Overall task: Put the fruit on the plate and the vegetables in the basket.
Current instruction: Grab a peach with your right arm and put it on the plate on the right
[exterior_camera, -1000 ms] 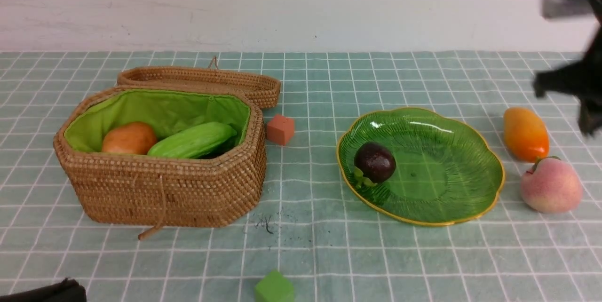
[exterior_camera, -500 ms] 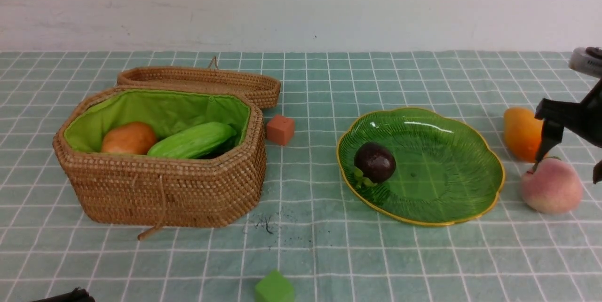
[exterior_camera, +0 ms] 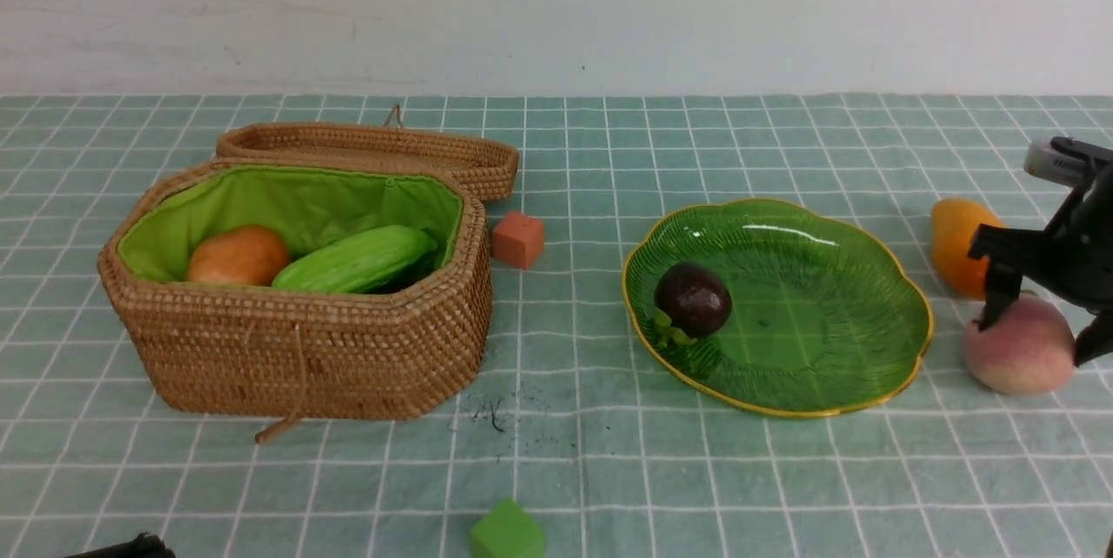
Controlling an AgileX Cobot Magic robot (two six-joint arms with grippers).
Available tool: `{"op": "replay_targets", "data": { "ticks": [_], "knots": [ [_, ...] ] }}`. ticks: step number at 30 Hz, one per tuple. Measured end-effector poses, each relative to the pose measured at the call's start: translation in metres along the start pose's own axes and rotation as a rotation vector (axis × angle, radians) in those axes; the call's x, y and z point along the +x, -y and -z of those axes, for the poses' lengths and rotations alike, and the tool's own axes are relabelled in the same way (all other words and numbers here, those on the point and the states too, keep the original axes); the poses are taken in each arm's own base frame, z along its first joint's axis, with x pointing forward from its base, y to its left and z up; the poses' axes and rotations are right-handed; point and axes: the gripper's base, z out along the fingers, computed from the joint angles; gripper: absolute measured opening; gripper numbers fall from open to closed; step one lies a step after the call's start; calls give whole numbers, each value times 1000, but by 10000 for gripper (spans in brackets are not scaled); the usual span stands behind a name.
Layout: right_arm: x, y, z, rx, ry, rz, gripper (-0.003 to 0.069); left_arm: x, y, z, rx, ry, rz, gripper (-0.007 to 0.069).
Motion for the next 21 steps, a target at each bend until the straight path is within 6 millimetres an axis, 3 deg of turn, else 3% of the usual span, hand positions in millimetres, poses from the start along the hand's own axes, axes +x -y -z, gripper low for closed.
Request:
{"op": "replay_targets", "data": {
  "ticks": [8, 11, 13, 14, 18, 21],
  "knots": [
    [1, 0, 1, -1, -11, 91, 574, 0, 0, 0, 0, -1, -2, -12],
    [2, 0, 6, 2, -17, 126, 536, 0, 0, 0, 0, -1, -2, -12],
    [4, 1, 22, 0, -5, 140, 385, 0, 0, 0, 0, -1, -2, -13],
    [4, 1, 23, 0, -5, 141, 374, 0, 0, 0, 0, -1, -2, -13],
    [11, -16, 71, -77, 97, 195, 358, 0, 0, 0, 0, -1, -2, -13],
    [17, -30, 84, -109, 136, 246, 354, 0, 0, 0, 0, 2, -2, -13]
  ]
}}
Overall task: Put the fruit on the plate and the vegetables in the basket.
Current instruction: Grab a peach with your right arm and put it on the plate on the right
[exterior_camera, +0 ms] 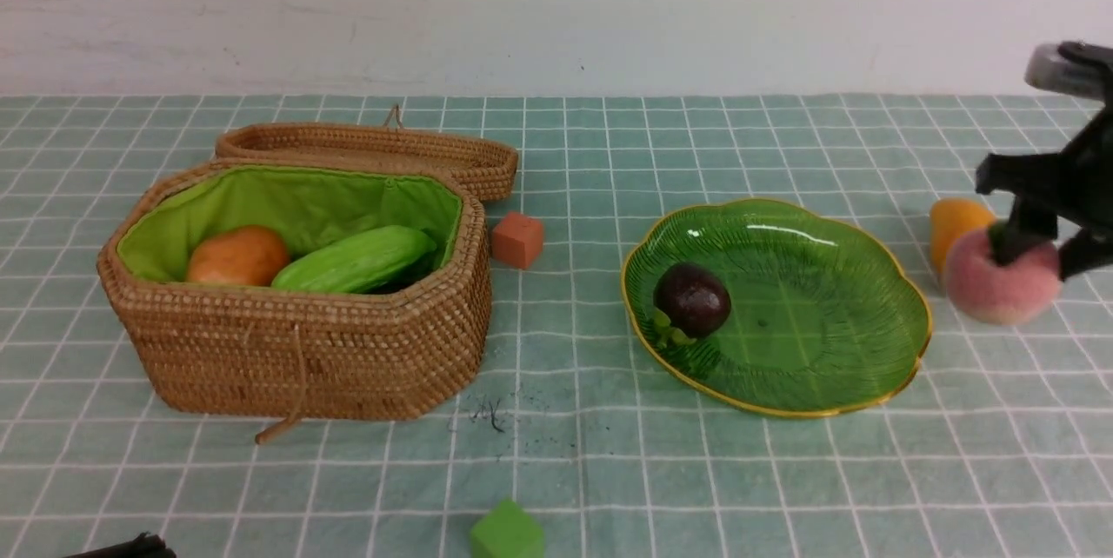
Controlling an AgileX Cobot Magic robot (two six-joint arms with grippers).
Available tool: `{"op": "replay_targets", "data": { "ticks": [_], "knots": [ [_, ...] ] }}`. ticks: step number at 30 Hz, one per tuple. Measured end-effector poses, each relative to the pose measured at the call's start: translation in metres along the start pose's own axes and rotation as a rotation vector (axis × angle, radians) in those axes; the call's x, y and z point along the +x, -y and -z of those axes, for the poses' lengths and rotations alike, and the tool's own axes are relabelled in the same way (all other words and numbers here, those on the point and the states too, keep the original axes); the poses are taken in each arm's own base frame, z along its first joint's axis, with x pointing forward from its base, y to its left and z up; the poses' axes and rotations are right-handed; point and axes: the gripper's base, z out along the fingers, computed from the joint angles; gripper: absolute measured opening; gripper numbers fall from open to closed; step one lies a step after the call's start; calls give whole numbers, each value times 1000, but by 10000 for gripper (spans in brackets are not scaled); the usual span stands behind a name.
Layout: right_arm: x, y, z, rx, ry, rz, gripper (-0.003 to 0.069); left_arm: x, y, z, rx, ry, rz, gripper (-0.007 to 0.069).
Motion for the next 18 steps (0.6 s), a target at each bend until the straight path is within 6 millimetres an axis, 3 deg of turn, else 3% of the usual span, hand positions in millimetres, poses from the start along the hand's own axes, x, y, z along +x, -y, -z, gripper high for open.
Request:
{"op": "replay_targets", "data": {
  "ticks": [4, 8, 13, 15, 18],
  "knots": [
    [6, -22, 0, -40, -12, 50, 327, 0, 0, 0, -1, 5, 0, -13],
    [12, -48, -5, -84, -8, 123, 253, -1, 0, 0, -2, 10, 0, -13],
    [20, -75, -32, -118, -38, 177, 114, -1, 0, 0, -2, 12, 1, -13],
    [25, -83, -49, -113, -75, 194, 159, -1, 0, 0, -1, 12, 2, -13],
    [27, -87, -56, -116, -86, 202, 304, -1, 0, 0, -1, 12, 3, -13]
  ]
}}
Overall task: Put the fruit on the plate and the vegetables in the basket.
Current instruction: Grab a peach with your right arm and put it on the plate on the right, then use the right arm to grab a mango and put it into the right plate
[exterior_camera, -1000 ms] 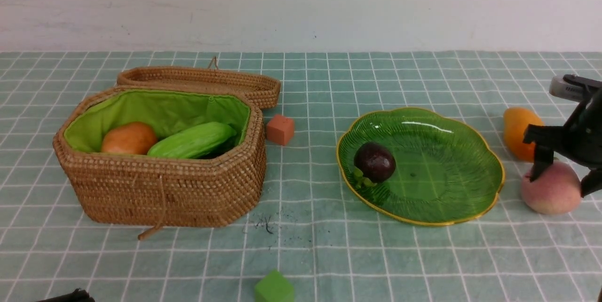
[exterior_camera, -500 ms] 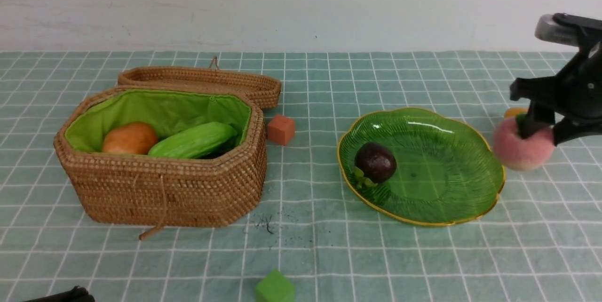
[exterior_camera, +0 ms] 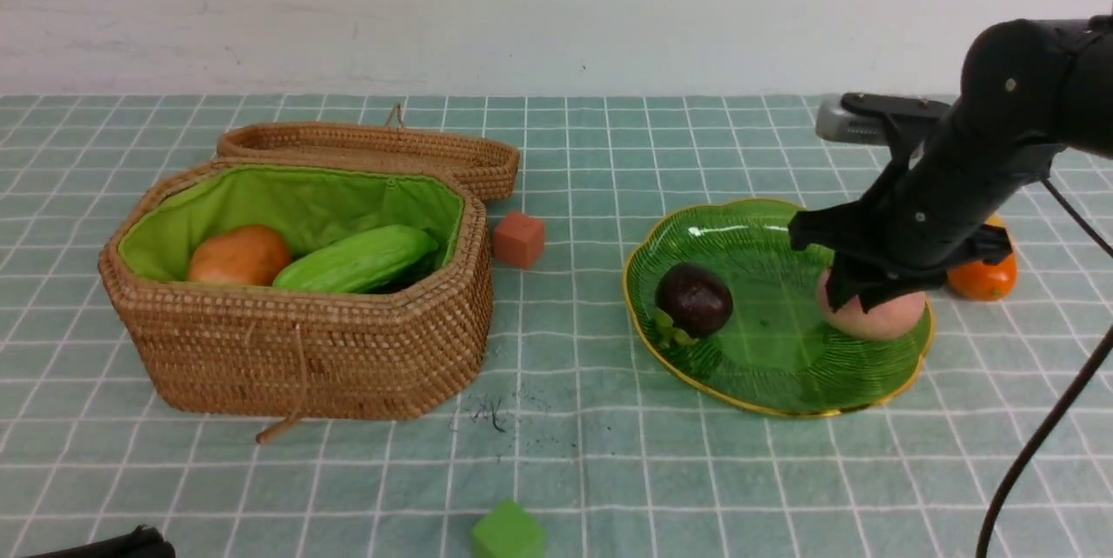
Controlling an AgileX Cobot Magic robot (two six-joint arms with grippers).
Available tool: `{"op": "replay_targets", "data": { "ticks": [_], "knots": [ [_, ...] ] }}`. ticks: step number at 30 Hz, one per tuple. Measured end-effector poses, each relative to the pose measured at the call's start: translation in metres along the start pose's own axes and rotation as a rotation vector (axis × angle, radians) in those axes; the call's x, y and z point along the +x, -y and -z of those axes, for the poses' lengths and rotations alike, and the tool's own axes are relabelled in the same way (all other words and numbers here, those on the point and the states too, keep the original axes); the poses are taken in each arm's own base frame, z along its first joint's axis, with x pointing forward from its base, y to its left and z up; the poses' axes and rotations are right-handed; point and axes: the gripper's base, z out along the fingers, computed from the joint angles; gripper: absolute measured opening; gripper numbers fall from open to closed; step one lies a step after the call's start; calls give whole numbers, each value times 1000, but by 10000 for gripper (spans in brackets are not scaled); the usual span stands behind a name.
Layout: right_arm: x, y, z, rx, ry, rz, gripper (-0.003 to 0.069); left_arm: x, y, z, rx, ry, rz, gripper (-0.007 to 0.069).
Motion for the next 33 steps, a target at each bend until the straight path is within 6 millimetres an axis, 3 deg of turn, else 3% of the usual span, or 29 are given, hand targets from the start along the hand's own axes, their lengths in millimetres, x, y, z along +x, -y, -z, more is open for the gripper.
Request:
{"op": "replay_targets", "data": {
  "ticks": [4, 7, 11, 14, 16, 17, 22, 25, 26, 27, 32, 33],
  "knots": [
    [-1, -2, 10, -6, 19, 3, 536, 0, 1, 0, 6, 4, 14, -13],
    [-6, -4, 33, 3, 63, 27, 610, 0, 1, 0, 7, 5, 17, -13],
    [-18, 12, 75, 72, 191, 31, 592, -1, 1, 0, 6, 14, 18, -13],
    [-29, 48, 82, 158, 232, -45, 533, -2, 0, 0, 3, 27, 18, -13],
    [-32, 62, 76, 179, 228, -79, 517, -3, 0, 0, 3, 30, 18, -13],
    [-40, 88, 63, 204, 222, -139, 508, -4, 0, 0, 1, 40, 18, -13],
    [-62, 128, 15, 203, 210, -234, 553, -7, -1, 0, -7, 77, 18, -13],
    [-75, 144, -13, 210, 209, -251, 599, -8, -1, 0, -8, 87, 19, -13],
    [-75, 145, -13, 211, 209, -252, 601, -8, -1, 0, -8, 88, 19, -13],
    [-82, 153, -31, 215, 205, -258, 617, -8, -1, 0, -8, 88, 19, -11],
    [-91, 164, -67, 211, 190, -270, 621, -8, -1, 0, -8, 88, 20, -10],
    [-92, 167, -82, 212, 172, -272, 609, -8, -1, 0, -8, 89, 20, -10]
  ]
}}
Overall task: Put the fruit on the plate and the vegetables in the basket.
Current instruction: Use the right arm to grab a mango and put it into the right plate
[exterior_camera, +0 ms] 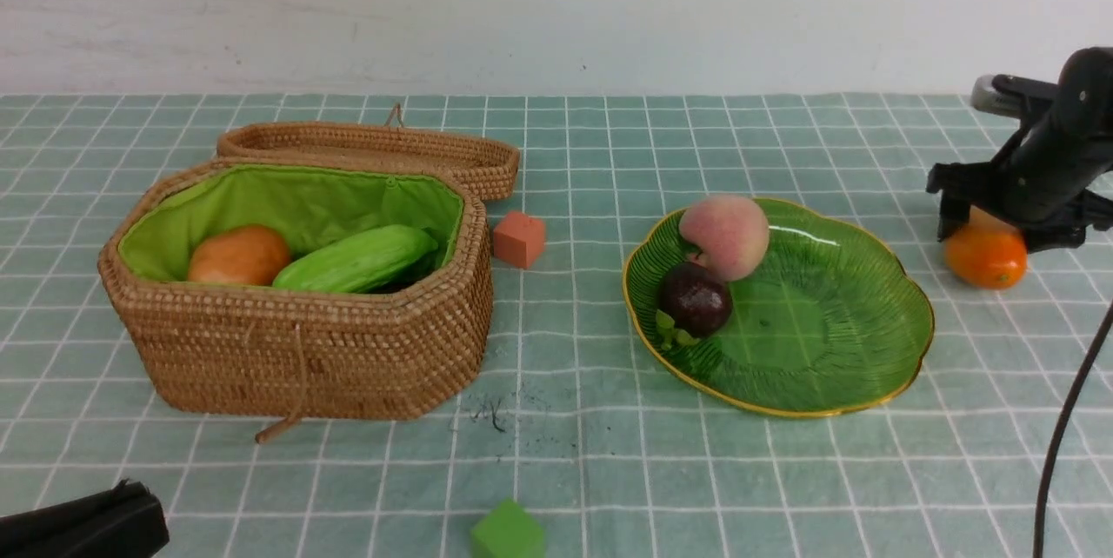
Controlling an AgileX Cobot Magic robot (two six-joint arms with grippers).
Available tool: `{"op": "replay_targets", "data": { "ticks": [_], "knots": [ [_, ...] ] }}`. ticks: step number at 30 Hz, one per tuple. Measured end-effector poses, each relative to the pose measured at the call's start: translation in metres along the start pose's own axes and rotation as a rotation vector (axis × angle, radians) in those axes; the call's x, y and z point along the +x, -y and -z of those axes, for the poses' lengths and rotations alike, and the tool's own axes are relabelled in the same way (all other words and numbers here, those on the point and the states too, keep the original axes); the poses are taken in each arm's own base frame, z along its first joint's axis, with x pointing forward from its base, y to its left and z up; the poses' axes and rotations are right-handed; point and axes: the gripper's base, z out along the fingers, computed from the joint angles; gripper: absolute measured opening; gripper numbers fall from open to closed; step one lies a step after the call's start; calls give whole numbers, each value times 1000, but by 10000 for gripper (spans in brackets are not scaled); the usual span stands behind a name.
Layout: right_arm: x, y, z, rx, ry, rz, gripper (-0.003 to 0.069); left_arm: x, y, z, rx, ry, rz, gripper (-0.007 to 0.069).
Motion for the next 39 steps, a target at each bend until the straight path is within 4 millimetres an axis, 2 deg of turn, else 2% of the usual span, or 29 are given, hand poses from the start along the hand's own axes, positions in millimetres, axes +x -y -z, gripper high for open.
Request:
{"op": "replay_targets", "data": {
  "ticks": [4, 8, 12, 14, 15, 17, 18, 19, 20, 23, 24, 25, 26, 27, 28, 30, 31, 35, 39],
  "knots": [
    [-1, -1, -8, -6, -9, 9, 556, 0, 0, 0, 0, 1, 0, -9],
    [-1, -1, -7, -7, -22, 46, 556, 0, 0, 0, 0, 2, 0, -8],
    [2, -2, 8, -3, -94, 87, 556, 0, 0, 0, 0, 3, 1, -8],
    [1, -5, 32, -17, -134, 91, 556, 0, 0, 0, -1, 5, 1, -8],
    [-2, -11, 55, -34, -134, 100, 556, -1, 0, 0, -1, 6, 1, -8],
    [-1, -20, 85, -66, -133, 107, 556, -1, 0, 0, -1, 6, 1, -8],
    [0, -23, 92, -75, -133, 110, 556, -1, 0, 0, -1, 6, 1, -8],
    [7, -33, 117, -107, -127, 124, 556, -1, 0, 0, -1, 6, 1, -7],
    [15, -41, 133, -129, -124, 134, 556, -1, 0, 0, -1, 6, 1, -6],
    [56, -68, 168, -198, -112, 174, 556, -1, 0, 0, -1, 6, 1, -5],
    [59, -70, 169, -201, -111, 176, 556, -1, 0, 0, -1, 6, 1, -5],
    [70, -75, 173, -213, -109, 176, 556, -1, 0, 0, -1, 6, 1, -5],
    [90, -84, 174, -229, -105, 174, 556, -1, 0, 0, -1, 6, 1, -3],
    [93, -84, 174, -230, -113, 178, 556, -1, 0, 0, -1, 6, 1, -3],
    [108, -90, 168, -237, -111, 177, 556, -1, 0, 0, -1, 6, 1, -2],
    [118, -96, 155, -241, -108, 176, 556, -1, 0, 0, -1, 6, 1, -2],
    [119, -97, 153, -243, -104, 175, 556, -1, 0, 0, -1, 6, 1, -2],
    [125, -103, 120, -234, -110, 171, 556, 0, 0, 0, -1, 5, 1, -2],
    [125, -105, 113, -242, -95, 158, 652, 0, 0, 0, -1, 5, 1, 0]
  ]
}}
